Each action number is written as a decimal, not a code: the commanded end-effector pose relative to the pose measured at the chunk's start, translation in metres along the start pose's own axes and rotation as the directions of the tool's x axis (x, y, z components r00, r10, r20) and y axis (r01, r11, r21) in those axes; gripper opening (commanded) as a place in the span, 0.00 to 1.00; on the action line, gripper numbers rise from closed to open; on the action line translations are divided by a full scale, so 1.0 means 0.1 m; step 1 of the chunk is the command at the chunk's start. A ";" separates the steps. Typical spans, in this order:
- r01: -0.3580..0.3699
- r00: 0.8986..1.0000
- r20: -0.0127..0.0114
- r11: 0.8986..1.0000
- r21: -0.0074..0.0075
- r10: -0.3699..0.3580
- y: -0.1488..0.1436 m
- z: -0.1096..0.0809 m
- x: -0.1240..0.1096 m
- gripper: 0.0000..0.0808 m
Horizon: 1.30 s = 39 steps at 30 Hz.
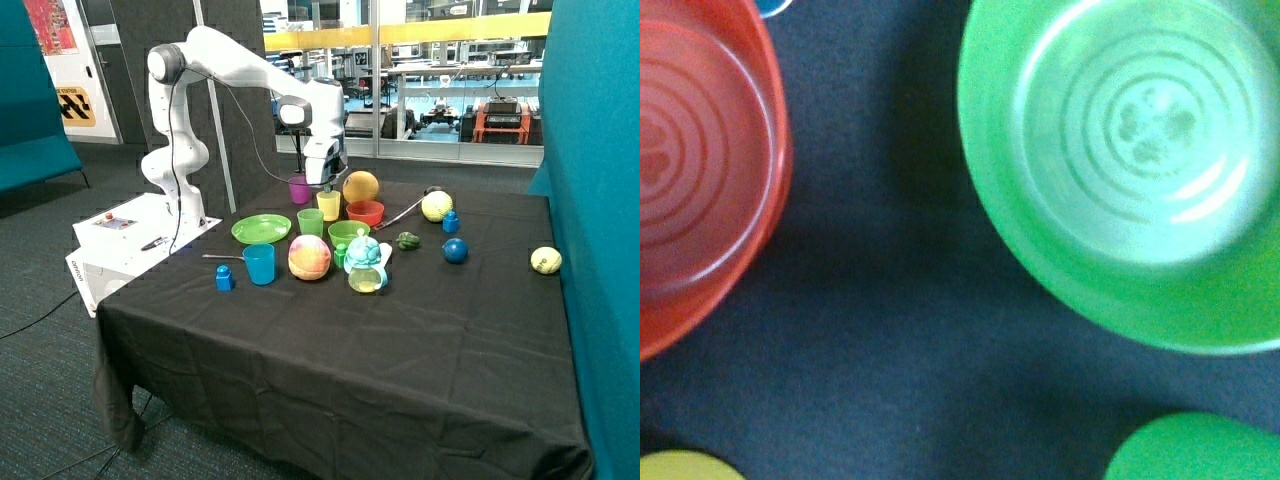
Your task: Place the bowl on the plate and the cup in the bowl matching the color
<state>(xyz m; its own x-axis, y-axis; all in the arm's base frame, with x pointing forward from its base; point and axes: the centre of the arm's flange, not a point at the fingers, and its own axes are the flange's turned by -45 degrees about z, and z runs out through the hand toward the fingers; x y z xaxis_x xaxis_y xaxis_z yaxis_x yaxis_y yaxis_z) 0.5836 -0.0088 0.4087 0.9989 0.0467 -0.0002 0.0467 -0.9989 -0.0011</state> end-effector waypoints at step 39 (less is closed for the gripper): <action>0.042 0.999 0.000 0.999 -0.001 -0.042 -0.21 0.52 0.38 0.94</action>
<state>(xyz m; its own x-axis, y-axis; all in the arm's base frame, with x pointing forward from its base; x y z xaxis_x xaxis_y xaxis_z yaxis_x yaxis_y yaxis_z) 0.6201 0.0126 0.3616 0.9962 0.0874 -0.0013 0.0874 -0.9962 -0.0022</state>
